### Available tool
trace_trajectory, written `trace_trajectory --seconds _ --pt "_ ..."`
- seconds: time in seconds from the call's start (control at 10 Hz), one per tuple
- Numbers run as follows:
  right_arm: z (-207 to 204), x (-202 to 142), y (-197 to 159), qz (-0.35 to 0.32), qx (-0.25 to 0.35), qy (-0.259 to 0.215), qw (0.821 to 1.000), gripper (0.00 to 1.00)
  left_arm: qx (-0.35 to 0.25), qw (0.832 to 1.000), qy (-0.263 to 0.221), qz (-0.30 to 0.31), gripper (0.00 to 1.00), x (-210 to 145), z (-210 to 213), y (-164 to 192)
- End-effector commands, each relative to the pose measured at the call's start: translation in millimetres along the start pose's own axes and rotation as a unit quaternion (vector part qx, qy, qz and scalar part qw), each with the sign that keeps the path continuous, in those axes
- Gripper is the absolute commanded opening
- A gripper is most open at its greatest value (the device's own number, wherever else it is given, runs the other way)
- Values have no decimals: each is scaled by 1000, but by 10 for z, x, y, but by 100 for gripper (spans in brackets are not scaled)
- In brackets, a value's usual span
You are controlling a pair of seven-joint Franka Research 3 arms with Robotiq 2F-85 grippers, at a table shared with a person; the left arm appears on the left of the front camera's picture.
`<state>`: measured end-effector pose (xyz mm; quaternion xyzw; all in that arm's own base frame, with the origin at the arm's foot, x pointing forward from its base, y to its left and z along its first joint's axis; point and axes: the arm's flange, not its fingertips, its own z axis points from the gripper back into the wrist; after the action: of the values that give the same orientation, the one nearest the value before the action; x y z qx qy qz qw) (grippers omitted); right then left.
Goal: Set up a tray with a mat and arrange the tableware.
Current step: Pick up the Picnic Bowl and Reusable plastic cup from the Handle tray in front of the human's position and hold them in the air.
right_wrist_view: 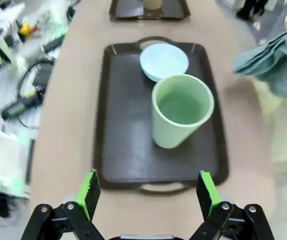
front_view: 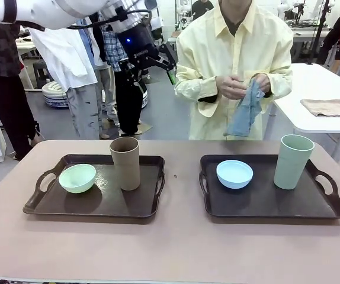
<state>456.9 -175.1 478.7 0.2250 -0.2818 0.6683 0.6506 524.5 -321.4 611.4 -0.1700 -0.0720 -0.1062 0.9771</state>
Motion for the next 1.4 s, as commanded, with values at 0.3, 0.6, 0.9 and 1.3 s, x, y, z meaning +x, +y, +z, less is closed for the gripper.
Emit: trace_trajectory --seconds 0.3,0.6,0.9,1.3 --pt "-330 -238 -327 11 -35 -48 998 100 105 994 22 -11 100 232 -843 -733" --pt "-663 -121 -574 -35 -2 -61 998 100 157 987 11 -25 100 292 -1222 -1025" --pt "-934 23 -688 -47 22 -40 998 100 182 982 -7 -55 100 299 -1413 -1158" --pt "-924 12 -630 -35 20 -54 998 100 162 985 -1 -62 100 197 -1429 -1068"
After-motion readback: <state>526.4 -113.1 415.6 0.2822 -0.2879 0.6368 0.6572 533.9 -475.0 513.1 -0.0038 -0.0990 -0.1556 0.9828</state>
